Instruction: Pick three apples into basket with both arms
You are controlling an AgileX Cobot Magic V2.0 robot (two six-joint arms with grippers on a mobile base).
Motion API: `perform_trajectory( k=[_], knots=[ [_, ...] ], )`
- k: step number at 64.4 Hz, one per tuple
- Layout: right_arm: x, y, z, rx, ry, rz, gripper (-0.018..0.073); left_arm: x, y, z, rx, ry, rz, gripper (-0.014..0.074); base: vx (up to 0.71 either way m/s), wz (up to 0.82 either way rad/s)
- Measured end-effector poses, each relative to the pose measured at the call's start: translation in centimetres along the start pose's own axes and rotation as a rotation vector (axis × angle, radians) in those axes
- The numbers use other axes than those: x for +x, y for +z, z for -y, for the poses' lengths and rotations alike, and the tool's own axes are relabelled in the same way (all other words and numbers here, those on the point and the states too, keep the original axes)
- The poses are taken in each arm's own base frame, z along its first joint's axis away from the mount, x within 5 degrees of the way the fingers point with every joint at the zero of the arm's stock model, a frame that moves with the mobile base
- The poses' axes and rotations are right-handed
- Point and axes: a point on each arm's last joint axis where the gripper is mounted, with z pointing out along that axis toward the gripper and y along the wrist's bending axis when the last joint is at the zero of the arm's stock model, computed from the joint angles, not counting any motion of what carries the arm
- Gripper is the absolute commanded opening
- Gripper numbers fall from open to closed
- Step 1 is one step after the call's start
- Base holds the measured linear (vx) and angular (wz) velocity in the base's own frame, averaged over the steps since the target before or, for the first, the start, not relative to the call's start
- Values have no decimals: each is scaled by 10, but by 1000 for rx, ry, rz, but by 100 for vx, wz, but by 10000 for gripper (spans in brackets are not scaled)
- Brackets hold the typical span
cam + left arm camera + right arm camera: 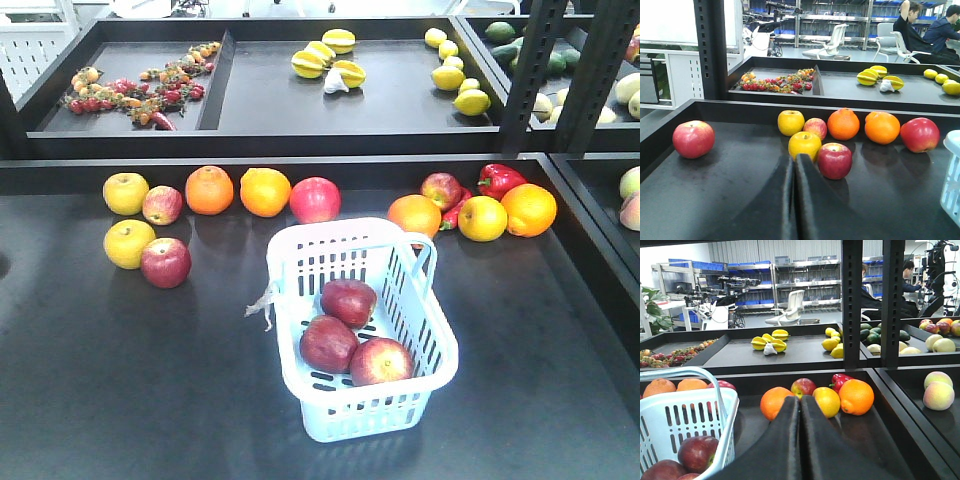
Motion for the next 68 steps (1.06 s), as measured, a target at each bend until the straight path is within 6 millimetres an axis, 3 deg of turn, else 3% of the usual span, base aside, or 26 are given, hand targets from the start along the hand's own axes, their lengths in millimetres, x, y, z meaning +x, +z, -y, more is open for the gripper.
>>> perform_trajectory(
  k=[68],
  knots=[
    [0, 0, 0, 0, 0, 0, -4, 0, 0, 0, 0, 0, 0, -6, 0, 0]
  ],
)
